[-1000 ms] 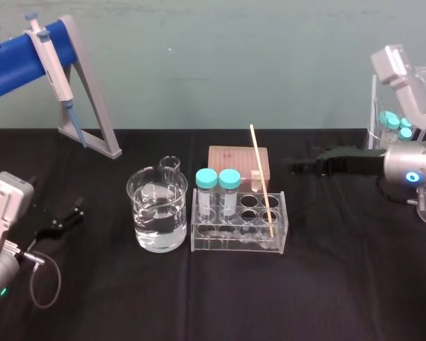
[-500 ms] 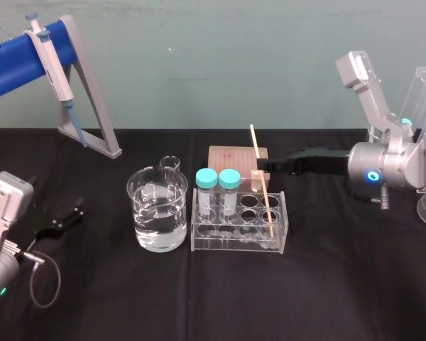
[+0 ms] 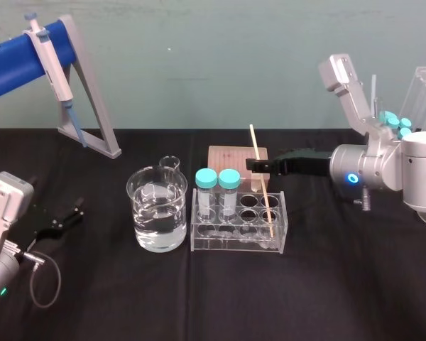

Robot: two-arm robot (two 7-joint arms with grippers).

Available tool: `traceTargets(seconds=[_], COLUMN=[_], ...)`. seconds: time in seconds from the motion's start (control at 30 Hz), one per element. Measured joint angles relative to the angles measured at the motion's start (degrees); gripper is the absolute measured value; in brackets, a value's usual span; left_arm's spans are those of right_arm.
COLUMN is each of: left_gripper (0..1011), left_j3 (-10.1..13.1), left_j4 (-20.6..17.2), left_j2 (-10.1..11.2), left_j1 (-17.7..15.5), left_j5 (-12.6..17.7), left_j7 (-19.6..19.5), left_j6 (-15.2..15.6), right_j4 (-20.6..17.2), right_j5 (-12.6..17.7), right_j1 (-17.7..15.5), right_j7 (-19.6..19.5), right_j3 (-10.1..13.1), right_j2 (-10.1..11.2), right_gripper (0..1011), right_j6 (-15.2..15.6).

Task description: Hold the thermometer with one hand and immerse one end into the beaker, then reinsert it into the test tube rack.

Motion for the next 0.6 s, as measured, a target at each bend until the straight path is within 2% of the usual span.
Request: traceTargets(seconds=[0.37,0.6], left_gripper=[1004,1004], left_j3=[0.0,0.0], left_j4=[0.0,0.0], left_j2=[0.0,0.0], left_j1=[0.0,0.0], left_j5=[0.0,0.0], left_j7=[0.0,0.0], left_j6=[0.0,0.0], right_j4=[0.4,2.1], right_j5=[-2.7,-4.4], right_j1=[0.3,0.6], right_j7=[-2.0,-2.7], right_j3=[-0.5,-0.3], right_j2=[-2.0,-3.5], right_gripper=[1003,1003], right_j6=[-0.8,-1.3])
